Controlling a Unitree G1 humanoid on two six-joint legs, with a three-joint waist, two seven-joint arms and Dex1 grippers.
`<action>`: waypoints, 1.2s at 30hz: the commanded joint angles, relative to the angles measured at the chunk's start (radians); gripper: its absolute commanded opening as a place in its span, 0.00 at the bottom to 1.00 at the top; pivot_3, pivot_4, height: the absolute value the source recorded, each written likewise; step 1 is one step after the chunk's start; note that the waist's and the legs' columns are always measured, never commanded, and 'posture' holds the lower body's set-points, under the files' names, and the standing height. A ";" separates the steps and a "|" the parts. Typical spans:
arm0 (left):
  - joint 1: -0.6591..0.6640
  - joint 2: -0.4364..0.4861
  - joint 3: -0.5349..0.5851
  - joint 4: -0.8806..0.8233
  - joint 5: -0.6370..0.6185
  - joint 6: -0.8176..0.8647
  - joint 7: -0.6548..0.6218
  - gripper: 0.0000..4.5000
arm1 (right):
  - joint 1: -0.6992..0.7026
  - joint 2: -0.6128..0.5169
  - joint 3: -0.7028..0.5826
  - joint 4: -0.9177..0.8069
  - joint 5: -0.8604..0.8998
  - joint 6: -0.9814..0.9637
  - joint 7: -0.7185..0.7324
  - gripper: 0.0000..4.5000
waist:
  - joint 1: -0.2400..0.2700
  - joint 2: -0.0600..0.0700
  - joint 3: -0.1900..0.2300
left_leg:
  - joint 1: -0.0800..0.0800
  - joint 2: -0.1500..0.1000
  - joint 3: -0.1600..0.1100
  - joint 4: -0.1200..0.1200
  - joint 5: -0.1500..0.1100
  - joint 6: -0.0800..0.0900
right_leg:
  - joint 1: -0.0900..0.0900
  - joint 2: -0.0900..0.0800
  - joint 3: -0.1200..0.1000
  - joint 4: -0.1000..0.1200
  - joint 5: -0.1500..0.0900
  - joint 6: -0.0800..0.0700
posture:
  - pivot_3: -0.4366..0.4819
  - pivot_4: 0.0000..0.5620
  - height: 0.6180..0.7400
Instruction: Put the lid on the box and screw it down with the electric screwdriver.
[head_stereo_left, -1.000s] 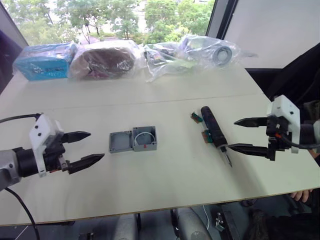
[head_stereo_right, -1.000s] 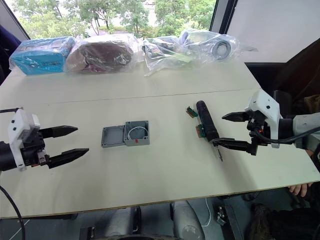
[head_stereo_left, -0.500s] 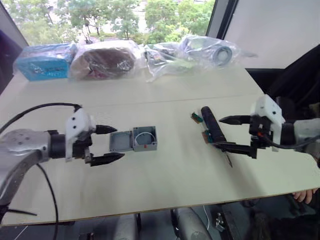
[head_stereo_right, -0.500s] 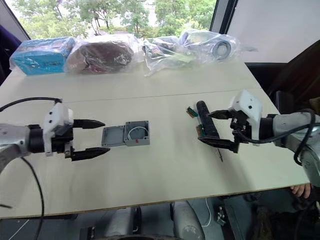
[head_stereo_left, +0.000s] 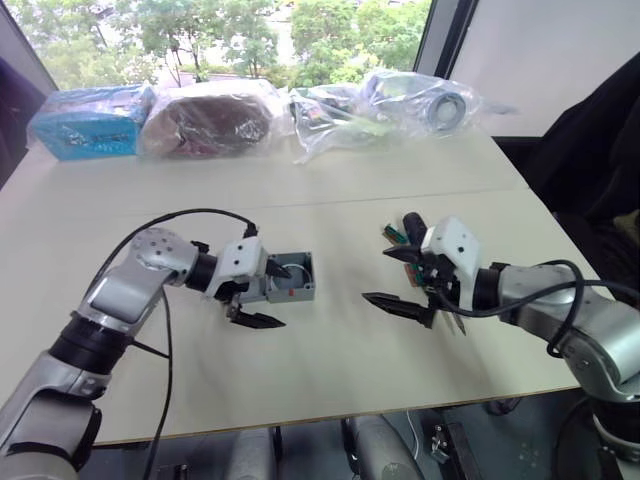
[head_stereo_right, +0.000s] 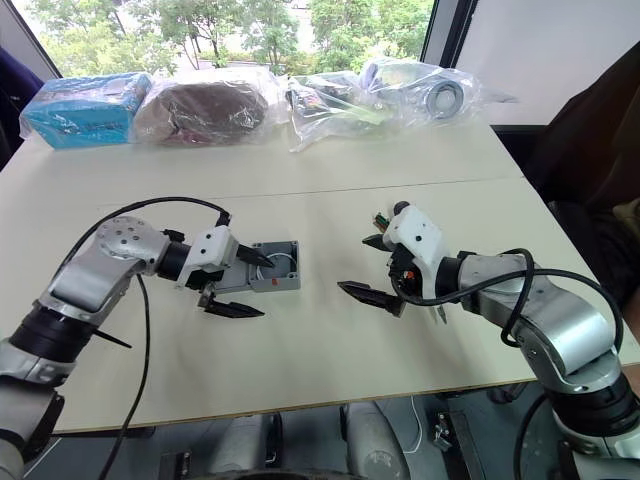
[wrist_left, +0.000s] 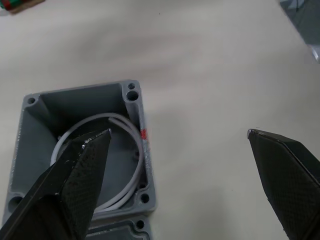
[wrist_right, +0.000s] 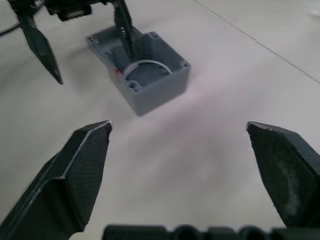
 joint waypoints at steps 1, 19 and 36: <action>-0.049 -0.036 -0.028 0.074 0.069 -0.088 -0.018 0.82 | 0.009 0.009 -0.005 -0.040 -0.015 -0.007 -0.023 1.00 | 0.002 0.000 0.000 | 0.000 0.000 0.000 0.000 0.000 0.000 | 0.000 0.000 0.000 0.000 0.000 0.000 | 0.48 0.27 1.00; -0.213 -0.220 -0.097 0.361 0.185 -0.339 -0.153 0.00 | 0.018 0.013 -0.027 -0.053 -0.009 0.003 -0.063 1.00 | 0.027 0.000 0.000 | -0.001 0.000 -0.001 0.006 0.000 0.000 | 0.002 0.000 0.000 0.001 0.000 0.000 | 0.48 0.27 1.00; -0.575 -0.407 -0.367 0.877 0.128 -0.721 -0.222 0.00 | 0.100 0.014 -0.097 -0.146 0.001 0.055 -0.135 1.00 | 0.021 0.000 0.000 | -0.010 -0.002 -0.007 0.011 -0.001 0.001 | -0.001 0.001 -0.002 0.000 0.002 0.004 | 0.48 0.27 1.00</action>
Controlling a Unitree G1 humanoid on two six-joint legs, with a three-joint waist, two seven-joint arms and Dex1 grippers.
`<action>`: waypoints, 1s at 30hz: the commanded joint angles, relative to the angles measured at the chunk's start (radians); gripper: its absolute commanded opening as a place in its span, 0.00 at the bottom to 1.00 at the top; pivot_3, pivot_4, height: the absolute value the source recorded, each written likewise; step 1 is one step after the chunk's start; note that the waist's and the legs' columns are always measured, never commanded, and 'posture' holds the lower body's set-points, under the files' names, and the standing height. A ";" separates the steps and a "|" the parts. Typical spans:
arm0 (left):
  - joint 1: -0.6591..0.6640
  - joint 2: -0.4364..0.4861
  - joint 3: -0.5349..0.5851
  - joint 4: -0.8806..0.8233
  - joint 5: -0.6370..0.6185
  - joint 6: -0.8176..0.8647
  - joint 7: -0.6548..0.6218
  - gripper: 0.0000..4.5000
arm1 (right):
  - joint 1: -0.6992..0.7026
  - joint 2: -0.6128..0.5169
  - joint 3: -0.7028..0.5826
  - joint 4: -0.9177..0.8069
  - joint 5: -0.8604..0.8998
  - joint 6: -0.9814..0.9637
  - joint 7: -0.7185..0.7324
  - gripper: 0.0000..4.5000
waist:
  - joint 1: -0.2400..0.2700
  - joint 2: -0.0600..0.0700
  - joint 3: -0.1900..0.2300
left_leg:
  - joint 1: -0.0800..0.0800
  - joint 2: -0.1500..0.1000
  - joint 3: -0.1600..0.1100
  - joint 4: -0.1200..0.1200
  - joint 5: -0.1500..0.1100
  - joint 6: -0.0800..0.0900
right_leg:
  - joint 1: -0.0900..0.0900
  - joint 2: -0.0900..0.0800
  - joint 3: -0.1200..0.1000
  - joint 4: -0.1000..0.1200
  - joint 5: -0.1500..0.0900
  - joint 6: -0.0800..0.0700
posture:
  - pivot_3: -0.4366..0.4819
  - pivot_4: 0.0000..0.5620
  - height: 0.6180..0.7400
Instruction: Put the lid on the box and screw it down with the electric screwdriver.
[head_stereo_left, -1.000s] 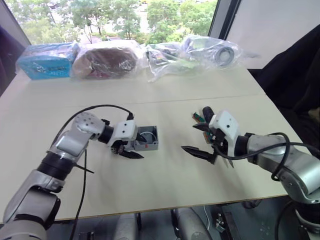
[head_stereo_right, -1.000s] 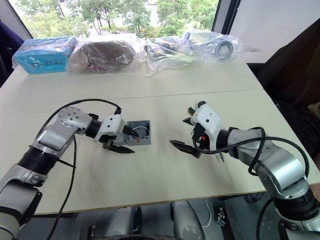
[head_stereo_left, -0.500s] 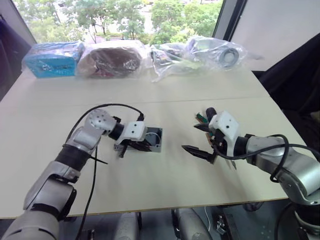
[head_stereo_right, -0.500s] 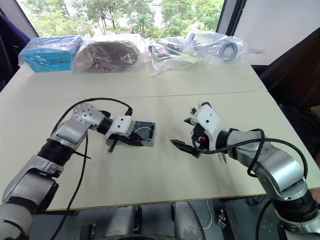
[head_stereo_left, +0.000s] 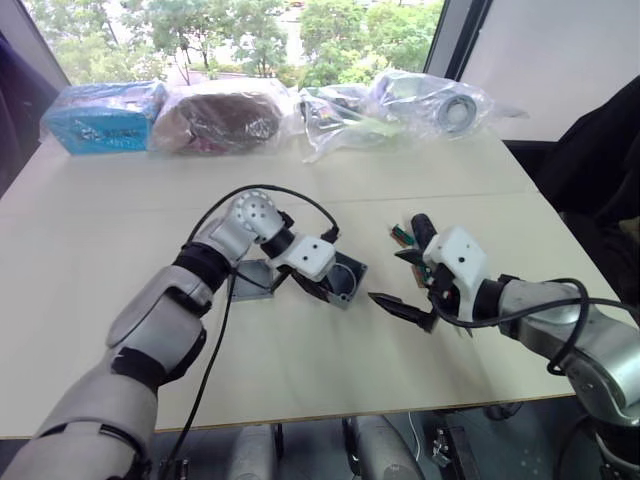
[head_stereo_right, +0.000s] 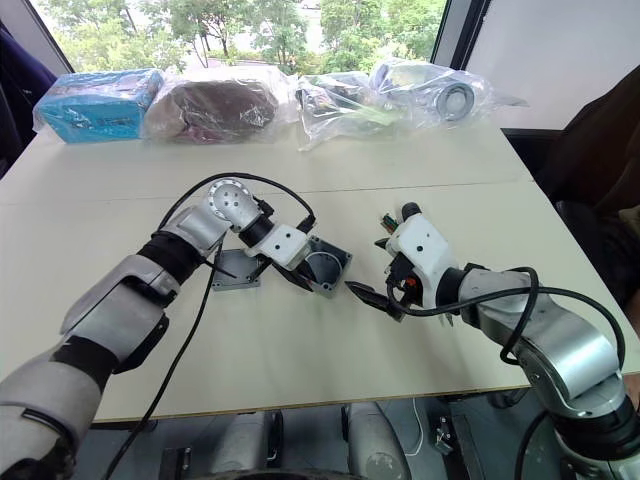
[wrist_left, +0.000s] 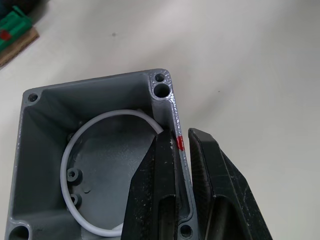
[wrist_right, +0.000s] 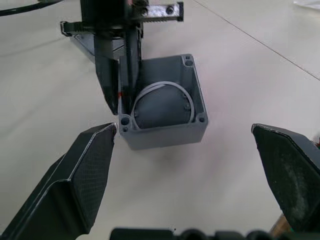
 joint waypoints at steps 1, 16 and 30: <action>-0.053 -0.005 -0.041 0.041 -0.042 -0.038 -0.004 0.00 | 0.009 0.002 -0.051 -0.051 0.017 0.008 -0.016 1.00 | 0.001 0.000 0.000 | 0.000 0.000 0.000 0.000 0.000 0.000 | 0.000 0.000 0.000 0.000 0.000 0.000 | 0.48 0.27 1.00; -0.094 0.007 -0.026 0.062 -0.093 0.005 -0.004 0.51 | 0.017 -0.008 -0.078 -0.061 0.035 0.023 -0.027 1.00 | 0.002 0.000 0.000 | -0.001 0.000 -0.001 0.000 0.000 0.000 | 0.000 0.000 -0.001 0.000 0.000 0.000 | 0.48 0.27 1.00; 0.171 0.257 0.365 -0.543 -0.316 0.543 0.284 0.99 | -0.045 -0.034 -0.056 -0.004 0.025 -0.006 0.025 1.00 | 0.001 0.001 0.000 | -0.002 0.000 -0.002 0.001 0.000 0.000 | -0.002 0.000 -0.002 0.002 0.000 0.001 | 0.48 0.27 1.00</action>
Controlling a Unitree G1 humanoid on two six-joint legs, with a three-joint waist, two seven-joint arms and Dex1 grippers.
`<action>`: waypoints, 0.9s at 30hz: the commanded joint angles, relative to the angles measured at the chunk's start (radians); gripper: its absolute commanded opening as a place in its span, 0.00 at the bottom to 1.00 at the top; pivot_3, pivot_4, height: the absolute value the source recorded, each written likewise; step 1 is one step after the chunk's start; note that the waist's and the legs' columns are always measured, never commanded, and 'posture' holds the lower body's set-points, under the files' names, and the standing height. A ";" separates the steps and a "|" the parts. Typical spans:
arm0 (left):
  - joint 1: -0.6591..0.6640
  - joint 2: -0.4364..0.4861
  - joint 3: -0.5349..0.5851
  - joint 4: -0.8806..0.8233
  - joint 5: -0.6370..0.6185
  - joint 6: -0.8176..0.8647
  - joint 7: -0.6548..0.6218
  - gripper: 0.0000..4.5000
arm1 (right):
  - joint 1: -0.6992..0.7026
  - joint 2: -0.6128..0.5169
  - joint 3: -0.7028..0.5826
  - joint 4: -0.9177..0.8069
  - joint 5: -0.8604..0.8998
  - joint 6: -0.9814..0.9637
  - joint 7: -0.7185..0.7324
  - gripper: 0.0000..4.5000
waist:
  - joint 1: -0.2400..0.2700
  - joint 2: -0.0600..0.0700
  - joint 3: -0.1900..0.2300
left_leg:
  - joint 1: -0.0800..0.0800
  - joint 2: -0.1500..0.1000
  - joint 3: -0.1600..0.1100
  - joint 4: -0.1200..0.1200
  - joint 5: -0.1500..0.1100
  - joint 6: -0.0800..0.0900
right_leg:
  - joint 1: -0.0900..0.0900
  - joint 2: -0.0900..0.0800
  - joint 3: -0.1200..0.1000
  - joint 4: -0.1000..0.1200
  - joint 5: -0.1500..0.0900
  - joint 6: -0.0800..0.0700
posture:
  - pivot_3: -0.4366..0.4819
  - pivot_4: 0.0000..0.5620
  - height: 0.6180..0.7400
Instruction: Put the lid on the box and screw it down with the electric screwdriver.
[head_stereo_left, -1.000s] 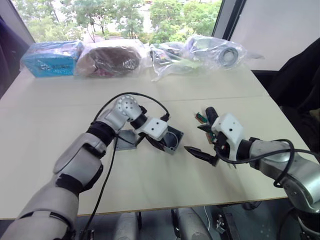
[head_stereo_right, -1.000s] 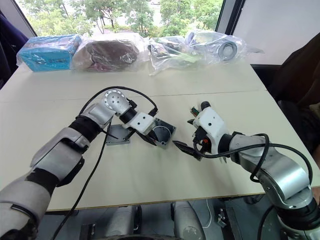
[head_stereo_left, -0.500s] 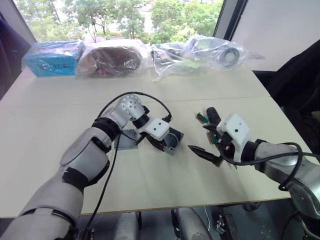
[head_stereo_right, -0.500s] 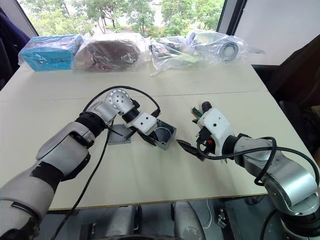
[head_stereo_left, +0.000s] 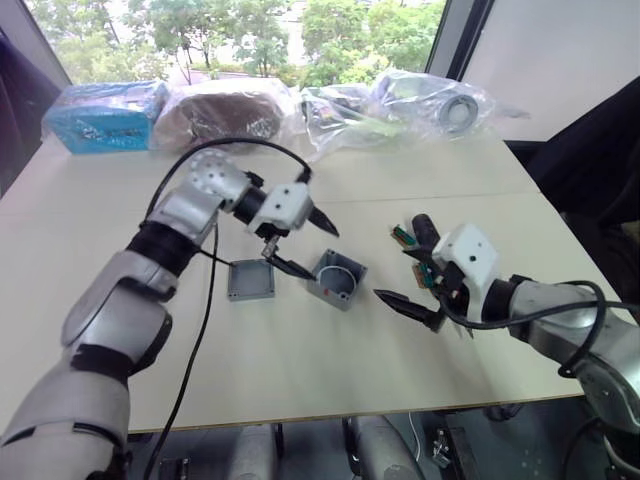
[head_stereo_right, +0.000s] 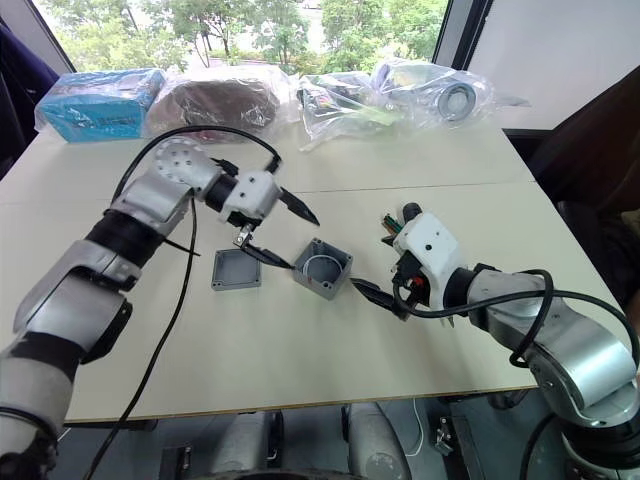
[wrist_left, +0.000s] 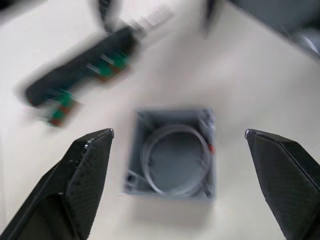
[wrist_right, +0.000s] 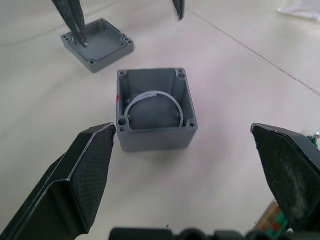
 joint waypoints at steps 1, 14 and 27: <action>0.134 0.057 0.206 -0.243 -0.047 0.229 0.280 0.99 | -0.052 -0.034 -0.015 0.030 -0.008 -0.039 0.049 1.00 | -0.002 0.000 0.000 | 0.000 0.000 0.000 0.000 0.000 0.000 | 0.000 0.000 0.000 0.000 0.000 0.000 | 0.48 0.27 1.00; 0.537 -0.098 0.563 -0.872 0.059 1.118 1.218 0.99 | -0.164 -0.098 0.031 0.154 -0.043 -0.132 0.213 1.00 | 0.002 0.000 0.000 | 0.002 0.000 -0.005 0.001 0.000 0.000 | 0.001 0.000 -0.005 0.006 0.000 0.003 | 0.48 0.27 1.00; 0.633 -0.319 0.648 -1.059 0.114 1.445 1.465 0.99 | -0.193 -0.091 0.059 0.167 -0.058 -0.135 0.244 1.00 | 0.002 0.000 0.000 | 0.006 -0.001 -0.005 0.001 0.000 -0.001 | 0.003 0.000 -0.005 0.009 -0.001 0.002 | 0.48 0.27 1.00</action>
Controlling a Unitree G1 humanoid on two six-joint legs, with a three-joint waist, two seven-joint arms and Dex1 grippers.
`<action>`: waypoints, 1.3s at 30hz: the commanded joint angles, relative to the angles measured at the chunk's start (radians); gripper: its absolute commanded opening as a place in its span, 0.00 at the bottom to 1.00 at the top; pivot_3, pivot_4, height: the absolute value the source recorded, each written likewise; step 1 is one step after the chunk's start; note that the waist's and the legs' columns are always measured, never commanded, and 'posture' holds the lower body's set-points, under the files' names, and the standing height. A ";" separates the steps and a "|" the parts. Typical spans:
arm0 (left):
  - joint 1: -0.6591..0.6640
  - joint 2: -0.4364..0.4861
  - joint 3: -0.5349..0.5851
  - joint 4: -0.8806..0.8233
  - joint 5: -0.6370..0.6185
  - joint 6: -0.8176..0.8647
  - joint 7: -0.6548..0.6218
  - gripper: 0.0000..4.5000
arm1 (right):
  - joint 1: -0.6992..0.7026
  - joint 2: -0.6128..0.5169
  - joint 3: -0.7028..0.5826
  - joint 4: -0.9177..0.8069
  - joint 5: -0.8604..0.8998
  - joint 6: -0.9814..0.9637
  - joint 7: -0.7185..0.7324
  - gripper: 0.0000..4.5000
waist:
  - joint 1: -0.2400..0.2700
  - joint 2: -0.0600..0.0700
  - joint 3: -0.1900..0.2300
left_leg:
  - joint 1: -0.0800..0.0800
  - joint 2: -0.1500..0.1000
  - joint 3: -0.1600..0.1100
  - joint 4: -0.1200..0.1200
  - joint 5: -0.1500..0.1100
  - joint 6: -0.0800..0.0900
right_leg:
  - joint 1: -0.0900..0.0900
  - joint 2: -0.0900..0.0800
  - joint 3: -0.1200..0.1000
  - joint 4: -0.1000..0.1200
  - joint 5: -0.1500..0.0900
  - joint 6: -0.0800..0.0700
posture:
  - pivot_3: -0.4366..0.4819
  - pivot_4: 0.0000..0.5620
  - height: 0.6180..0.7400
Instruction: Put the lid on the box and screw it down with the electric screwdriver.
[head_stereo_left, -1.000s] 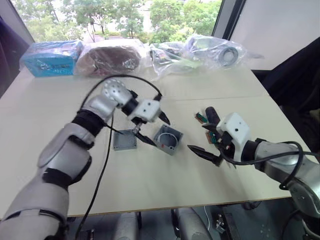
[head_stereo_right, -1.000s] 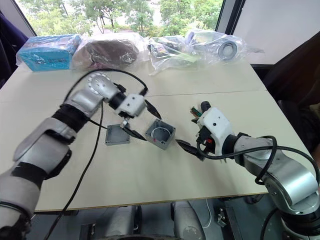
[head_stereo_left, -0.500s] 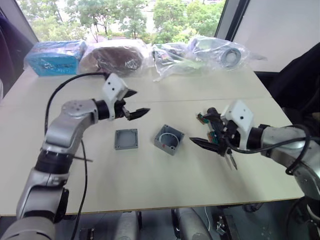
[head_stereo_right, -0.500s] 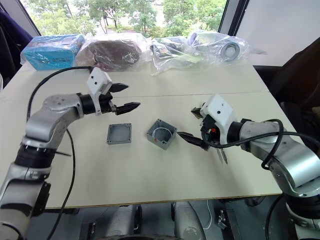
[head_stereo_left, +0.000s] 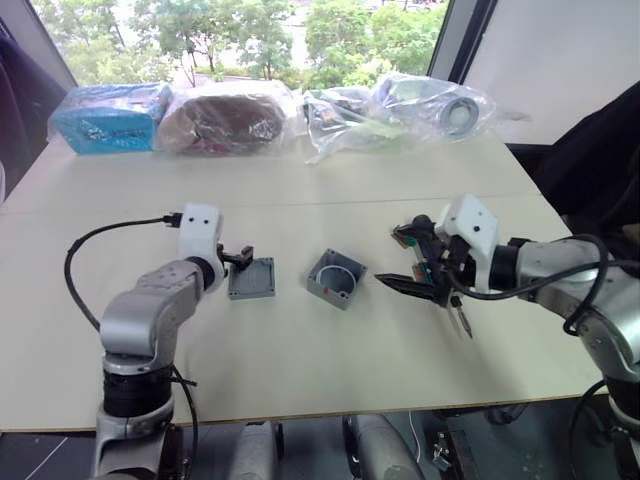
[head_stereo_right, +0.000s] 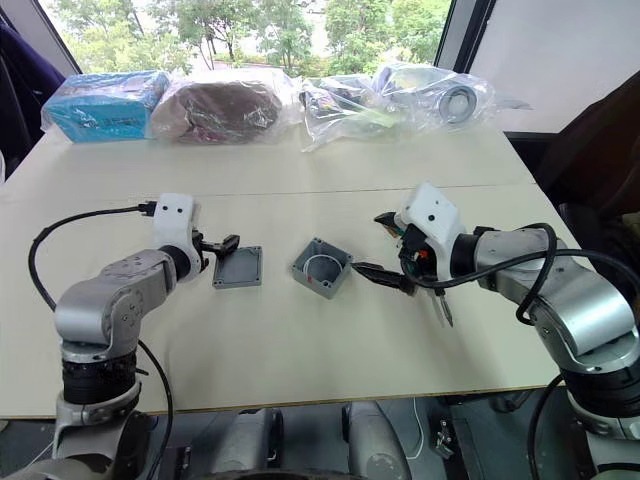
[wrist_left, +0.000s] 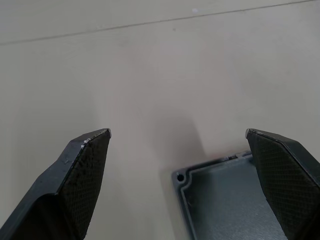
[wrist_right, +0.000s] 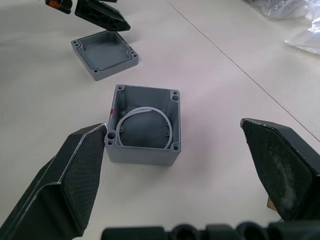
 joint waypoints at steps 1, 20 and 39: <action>0.023 -0.018 0.021 -0.058 0.020 0.027 0.031 0.99 | -0.018 -0.007 -0.020 -0.020 -0.001 -0.007 0.002 1.00 | -0.001 0.000 0.000 | 0.000 0.000 0.000 0.000 0.000 0.000 | 0.000 0.000 0.000 0.000 0.000 0.000 | 0.48 0.27 1.00; 0.126 -0.056 0.068 -0.045 0.034 0.093 0.038 0.94 | -0.042 -0.004 -0.017 -0.010 -0.004 -0.006 0.002 1.00 | -0.002 0.000 0.000 | 0.004 0.000 0.001 0.000 0.000 0.000 | 0.003 0.000 0.001 0.000 -0.002 -0.004 | 0.48 0.27 1.00; 0.018 -0.051 0.187 0.038 0.003 0.044 -0.010 0.01 | -0.070 0.028 -0.020 0.011 0.017 0.012 -0.004 1.00 | -0.019 0.000 0.000 | 0.008 0.000 0.002 -0.002 0.000 0.000 | 0.004 0.000 0.002 0.000 -0.004 -0.003 | 0.48 0.27 1.00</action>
